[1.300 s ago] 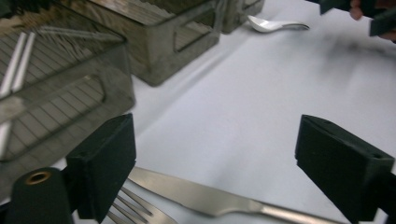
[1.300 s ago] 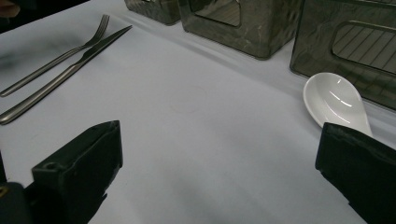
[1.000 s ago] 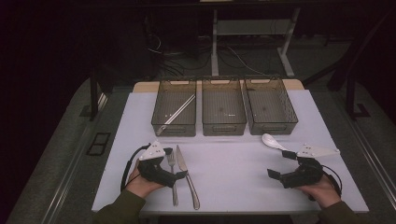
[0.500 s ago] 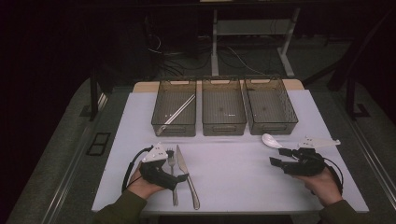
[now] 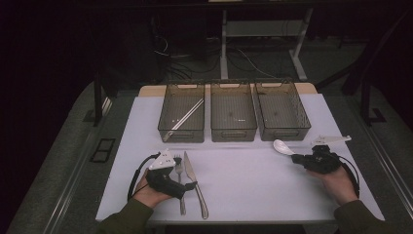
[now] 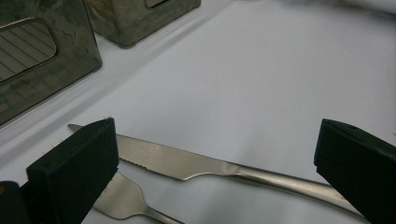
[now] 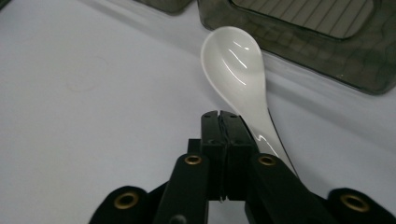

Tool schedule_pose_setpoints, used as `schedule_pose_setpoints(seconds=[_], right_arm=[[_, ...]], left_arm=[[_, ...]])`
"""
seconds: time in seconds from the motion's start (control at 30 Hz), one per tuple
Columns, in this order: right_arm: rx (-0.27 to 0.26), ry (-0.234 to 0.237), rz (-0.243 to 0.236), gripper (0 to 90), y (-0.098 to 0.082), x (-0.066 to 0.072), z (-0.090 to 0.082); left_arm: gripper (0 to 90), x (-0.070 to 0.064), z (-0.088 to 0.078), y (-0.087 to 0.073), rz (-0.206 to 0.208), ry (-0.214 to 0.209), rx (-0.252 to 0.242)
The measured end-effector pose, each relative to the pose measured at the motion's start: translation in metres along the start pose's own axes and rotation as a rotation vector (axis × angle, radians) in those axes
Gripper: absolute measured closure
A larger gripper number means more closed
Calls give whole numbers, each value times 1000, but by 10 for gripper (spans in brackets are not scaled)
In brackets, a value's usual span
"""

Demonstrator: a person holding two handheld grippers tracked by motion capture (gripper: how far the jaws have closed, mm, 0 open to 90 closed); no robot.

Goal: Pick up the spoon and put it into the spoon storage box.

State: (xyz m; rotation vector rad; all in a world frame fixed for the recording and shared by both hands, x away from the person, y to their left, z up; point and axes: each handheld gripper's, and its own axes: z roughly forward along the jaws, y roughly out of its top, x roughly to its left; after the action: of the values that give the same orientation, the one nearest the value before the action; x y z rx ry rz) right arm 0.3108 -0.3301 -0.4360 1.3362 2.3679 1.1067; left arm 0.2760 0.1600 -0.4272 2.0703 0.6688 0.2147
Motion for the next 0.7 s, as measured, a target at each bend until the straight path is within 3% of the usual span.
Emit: schedule_pose_setpoints(seconds=[0.3, 0.7], right_arm=[[48, -8, -4, 897, -5, -7, 2], [91, -79, -21, 897, -8, -12, 2]], left_arm=[[0, 0, 0, 0, 7, -2, 2], [0, 0, 1, 0, 11, -6, 7]])
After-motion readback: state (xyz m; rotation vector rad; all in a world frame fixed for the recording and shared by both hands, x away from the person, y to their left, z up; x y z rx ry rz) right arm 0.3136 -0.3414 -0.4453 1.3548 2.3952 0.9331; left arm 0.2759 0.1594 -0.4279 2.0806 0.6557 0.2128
